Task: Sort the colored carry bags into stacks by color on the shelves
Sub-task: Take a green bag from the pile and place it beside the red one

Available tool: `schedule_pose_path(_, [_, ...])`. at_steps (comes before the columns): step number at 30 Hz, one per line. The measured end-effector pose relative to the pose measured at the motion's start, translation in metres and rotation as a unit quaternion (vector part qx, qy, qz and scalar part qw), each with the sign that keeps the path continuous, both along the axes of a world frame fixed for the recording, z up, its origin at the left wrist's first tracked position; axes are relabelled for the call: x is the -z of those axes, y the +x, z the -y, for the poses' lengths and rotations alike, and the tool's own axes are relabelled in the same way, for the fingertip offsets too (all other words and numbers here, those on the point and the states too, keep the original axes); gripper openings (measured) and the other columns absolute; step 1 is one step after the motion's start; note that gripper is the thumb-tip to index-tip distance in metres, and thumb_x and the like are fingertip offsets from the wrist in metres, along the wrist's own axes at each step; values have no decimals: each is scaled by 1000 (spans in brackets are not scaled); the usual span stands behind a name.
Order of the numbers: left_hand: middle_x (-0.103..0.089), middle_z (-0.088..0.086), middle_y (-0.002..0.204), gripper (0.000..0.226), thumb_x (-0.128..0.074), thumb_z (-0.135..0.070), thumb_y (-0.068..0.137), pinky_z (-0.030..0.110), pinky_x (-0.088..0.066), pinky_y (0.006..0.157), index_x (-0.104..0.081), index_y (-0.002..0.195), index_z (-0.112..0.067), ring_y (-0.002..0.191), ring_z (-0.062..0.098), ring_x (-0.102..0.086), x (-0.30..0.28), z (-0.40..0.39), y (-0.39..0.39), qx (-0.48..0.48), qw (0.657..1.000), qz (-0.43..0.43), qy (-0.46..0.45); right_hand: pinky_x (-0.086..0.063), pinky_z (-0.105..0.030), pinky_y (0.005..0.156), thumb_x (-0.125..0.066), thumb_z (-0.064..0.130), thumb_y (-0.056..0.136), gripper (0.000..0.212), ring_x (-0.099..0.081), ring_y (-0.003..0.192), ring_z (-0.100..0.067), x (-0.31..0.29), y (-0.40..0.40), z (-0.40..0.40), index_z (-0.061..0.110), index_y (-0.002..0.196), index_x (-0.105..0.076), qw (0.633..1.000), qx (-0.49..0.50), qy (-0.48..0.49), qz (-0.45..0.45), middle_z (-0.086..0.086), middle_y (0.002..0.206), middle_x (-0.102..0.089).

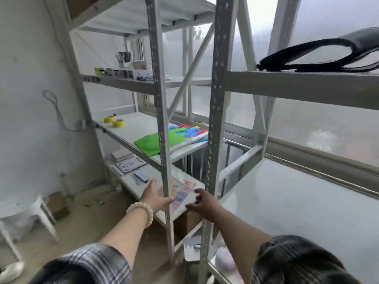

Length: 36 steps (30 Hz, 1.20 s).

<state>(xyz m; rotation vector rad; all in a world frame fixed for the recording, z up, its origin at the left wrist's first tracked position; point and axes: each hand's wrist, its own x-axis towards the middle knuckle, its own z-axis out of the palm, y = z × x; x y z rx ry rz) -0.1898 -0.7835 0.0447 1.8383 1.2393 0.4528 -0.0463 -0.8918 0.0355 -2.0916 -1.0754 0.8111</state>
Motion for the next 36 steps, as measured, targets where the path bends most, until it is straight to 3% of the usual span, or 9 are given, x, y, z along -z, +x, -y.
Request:
schedule_pose_path(11, [-43,15,137,96,-80,-11,70,36,-34,110,-21,146,-11,129,27,-42,20,-195,-51,-95,987,129,-5,-48,-38,100,-72,32,81,69,-55,115,-18,20,-53,-220,19,140,-39,996,0,84,-43,-3,130,-53])
schedule_pose_path(14, [-43,9,126,92,-78,-12,72,35,-35,107,-22,145,-15,126,27,-43,20,-260,-62,-120,981,150,-5,-49,-39,98,-72,39,79,70,-56,108,-16,24,-58,-296,22,139,-41,994,11,103,-45,0,128,-55])
schedule_pose_path(17, [-43,10,136,91,-78,-17,73,37,-33,109,-21,145,-17,130,27,-39,31,-317,-79,-138,980,145,-7,-46,-36,99,-70,38,81,69,-56,101,-15,25,-64,-358,19,140,-39,990,38,122,-62,0,130,-54])
schedule_pose_path(19, [-41,12,140,91,-76,-16,75,36,-31,109,-19,146,-16,133,27,-36,36,-350,-85,-141,979,147,-16,-44,-35,101,-69,34,83,70,-55,110,-18,30,-68,-393,16,142,-36,987,60,132,-76,-4,134,-51])
schedule_pose_path(22, [-39,7,143,94,-76,-21,76,34,-31,109,-16,148,-18,134,24,-36,39,-398,-84,-125,984,125,-23,-40,-38,107,-70,34,82,75,-49,125,-24,38,-65,-435,12,144,-34,982,98,139,-76,-9,140,-47])
schedule_pose_path(26, [-44,4,139,96,-79,-32,71,43,-39,107,-19,146,-26,126,25,-44,33,-482,-73,-76,991,110,-23,-38,-36,107,-71,33,82,77,-45,128,-28,38,-50,-486,7,144,-34,971,181,147,-51,-15,139,-46])
schedule_pose_path(36, [-38,11,144,97,-77,-23,74,40,-37,109,-14,148,-18,131,27,-40,36,-595,56,100,989,97,-57,-39,-39,107,-74,32,79,79,-43,130,-29,37,40,-545,7,143,-34,919,366,139,-38,-16,141,-42])
